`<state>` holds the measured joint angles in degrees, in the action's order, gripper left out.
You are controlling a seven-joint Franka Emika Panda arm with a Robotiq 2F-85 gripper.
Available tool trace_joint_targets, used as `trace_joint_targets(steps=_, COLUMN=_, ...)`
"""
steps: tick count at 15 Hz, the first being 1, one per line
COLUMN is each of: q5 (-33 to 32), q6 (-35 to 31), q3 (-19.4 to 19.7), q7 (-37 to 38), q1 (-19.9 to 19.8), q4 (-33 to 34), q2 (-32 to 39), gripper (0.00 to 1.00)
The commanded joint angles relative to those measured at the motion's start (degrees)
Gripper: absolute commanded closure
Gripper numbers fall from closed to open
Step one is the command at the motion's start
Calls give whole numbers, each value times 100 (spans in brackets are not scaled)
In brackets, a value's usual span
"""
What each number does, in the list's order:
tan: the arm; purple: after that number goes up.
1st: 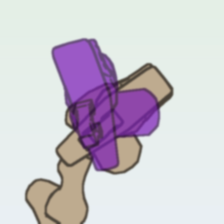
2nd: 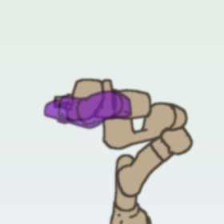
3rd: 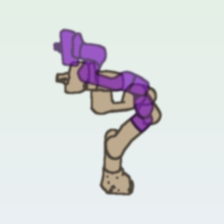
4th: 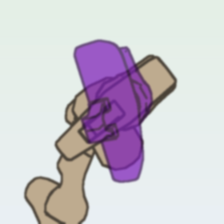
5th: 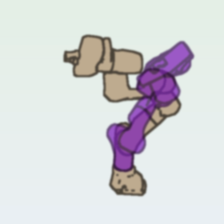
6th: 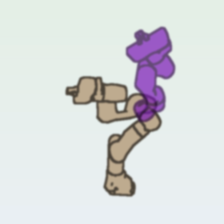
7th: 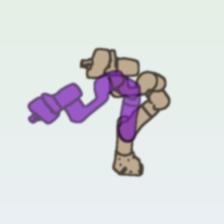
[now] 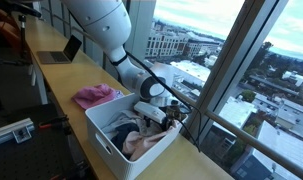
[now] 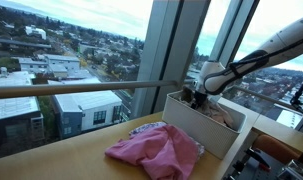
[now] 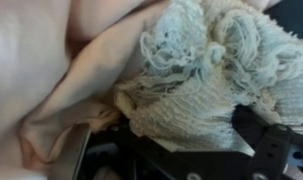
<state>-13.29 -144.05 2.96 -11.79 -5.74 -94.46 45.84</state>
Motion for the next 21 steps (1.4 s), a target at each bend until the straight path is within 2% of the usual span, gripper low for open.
trace_joint_targets(steps=1, q5=-122, q6=-124, q3=65, q7=-4, q1=199, q4=-123, q2=75, gripper=27)
trace_joint_targets(steps=3, q5=-218, q6=-205, q3=95, q7=47, q1=305, q4=-265, q2=14, gripper=29)
trace_joint_targets(steps=11, q5=-435, q6=-461, q3=209, q7=202, q1=604, q4=-796, q2=-354, gripper=88)
trace_joint_targets(steps=13, q5=-431, q6=-535, q3=299, q7=472, q1=708, q4=-1041, q2=-621, gripper=98)
trace_joint_targets(steps=14, q5=-404, q6=-541, q3=303, q7=540, q1=727, q4=-1158, q2=-755, gripper=94)
trace_joint_targets(steps=21, q5=-434, q6=-456, q3=239, q7=849, q1=911, q4=-2162, q2=-2375, gripper=95)
